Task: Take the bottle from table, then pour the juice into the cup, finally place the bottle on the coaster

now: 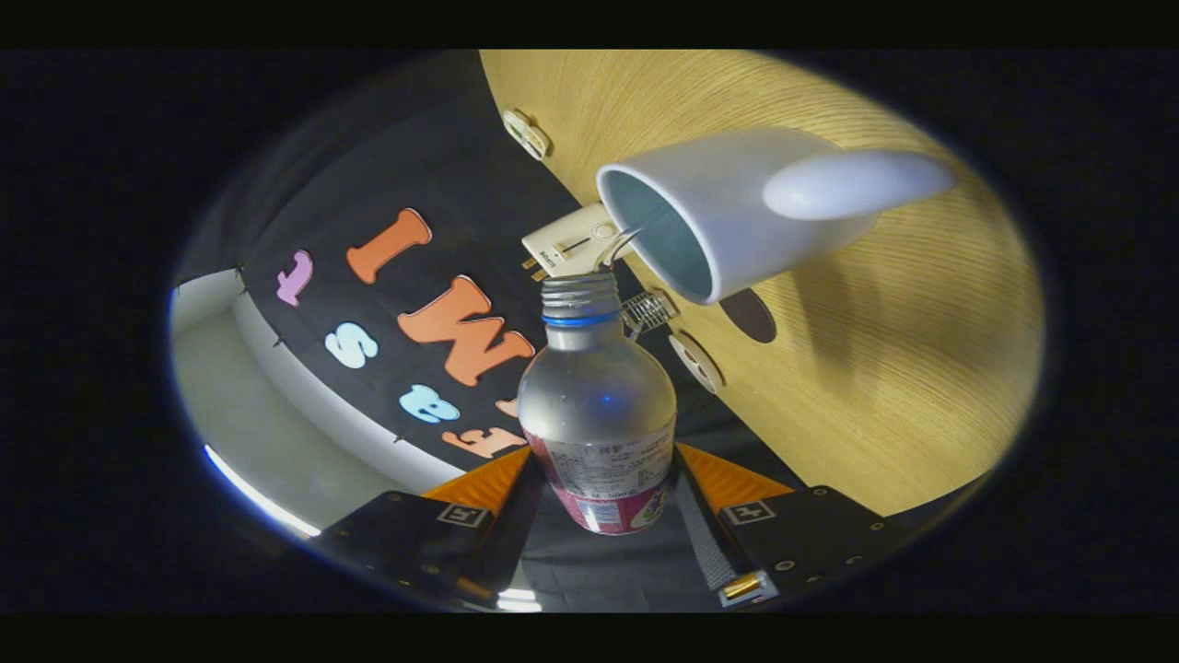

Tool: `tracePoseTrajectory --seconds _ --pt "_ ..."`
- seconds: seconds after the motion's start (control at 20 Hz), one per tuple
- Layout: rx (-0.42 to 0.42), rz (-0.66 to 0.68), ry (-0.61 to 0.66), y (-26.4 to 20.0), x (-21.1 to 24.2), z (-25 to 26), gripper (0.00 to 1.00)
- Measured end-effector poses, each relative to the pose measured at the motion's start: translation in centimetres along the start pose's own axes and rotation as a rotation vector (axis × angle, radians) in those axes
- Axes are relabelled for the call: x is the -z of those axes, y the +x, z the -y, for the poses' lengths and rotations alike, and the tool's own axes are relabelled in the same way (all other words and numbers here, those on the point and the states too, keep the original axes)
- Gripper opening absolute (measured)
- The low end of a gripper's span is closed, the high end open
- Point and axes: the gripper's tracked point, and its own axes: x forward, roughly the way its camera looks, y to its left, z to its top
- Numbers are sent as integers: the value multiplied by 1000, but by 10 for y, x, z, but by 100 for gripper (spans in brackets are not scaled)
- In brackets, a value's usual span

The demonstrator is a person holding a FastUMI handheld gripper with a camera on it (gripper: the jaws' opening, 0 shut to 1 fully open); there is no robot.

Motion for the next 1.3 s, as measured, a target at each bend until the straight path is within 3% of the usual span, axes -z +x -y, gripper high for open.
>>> tracePoseTrajectory --seconds 1.3 --pt "-37 3 48 3 -7 -9 77"
